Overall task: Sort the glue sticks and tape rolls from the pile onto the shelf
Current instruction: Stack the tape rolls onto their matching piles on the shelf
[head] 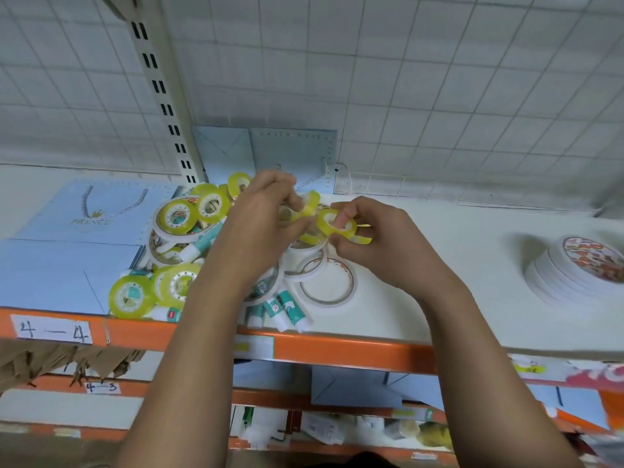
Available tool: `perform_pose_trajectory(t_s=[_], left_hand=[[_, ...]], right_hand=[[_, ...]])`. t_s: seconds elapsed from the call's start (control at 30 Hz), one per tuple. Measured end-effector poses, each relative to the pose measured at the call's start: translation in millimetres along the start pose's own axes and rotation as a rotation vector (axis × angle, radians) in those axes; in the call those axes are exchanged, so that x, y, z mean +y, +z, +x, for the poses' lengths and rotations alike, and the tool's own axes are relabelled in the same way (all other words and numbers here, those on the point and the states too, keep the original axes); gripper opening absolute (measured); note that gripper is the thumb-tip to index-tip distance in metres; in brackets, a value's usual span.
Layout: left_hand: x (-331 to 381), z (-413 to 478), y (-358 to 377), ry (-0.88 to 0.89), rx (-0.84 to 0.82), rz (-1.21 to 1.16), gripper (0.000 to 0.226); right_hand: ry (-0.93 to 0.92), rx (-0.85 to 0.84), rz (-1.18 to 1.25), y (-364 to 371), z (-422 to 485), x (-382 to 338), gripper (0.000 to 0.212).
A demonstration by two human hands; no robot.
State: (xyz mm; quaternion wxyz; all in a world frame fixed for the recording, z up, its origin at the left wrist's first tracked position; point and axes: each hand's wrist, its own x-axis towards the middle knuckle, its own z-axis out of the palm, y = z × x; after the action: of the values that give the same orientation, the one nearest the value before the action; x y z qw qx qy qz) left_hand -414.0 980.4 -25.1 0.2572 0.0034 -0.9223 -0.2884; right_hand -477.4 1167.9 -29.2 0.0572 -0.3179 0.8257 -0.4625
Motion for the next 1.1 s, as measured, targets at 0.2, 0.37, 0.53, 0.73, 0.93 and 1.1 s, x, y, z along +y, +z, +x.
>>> perform_pose_trajectory(t_s=[0.2,0.37,0.53,0.73,0.93,1.1], left_hand=[[32.9,5.7,27.9,-0.008,-0.123,-0.053,0.033],[70.8,11.3,64.8,0.095,-0.246,-0.126,0.049],[117.4,18.1,103.3,0.162,-0.288,-0.135,0.045],[193.3,25.1,160.9,0.234,-0.319,-0.188,0.049],[272.9,38.5,223.1,0.285,-0.318,-0.077,0.046],[323.1,36.8,271.4,0.242,-0.294,-0.100,0.050]], right_hand=[[0.011,0.126,-0.180,-36.0,-33.7,19.7,0.034],[0.048,0.184,-0.375,-75.8,-69.3,33.3,0.051],[0.123,0.247,-0.437,-123.1,-102.9,51.1,0.048],[0.187,0.362,-0.422,-193.0,-146.3,89.2,0.049],[0.204,0.380,-0.473,-275.4,-180.6,143.1,0.049],[0.214,0.367,-0.430,-323.9,-198.8,197.4,0.055]])
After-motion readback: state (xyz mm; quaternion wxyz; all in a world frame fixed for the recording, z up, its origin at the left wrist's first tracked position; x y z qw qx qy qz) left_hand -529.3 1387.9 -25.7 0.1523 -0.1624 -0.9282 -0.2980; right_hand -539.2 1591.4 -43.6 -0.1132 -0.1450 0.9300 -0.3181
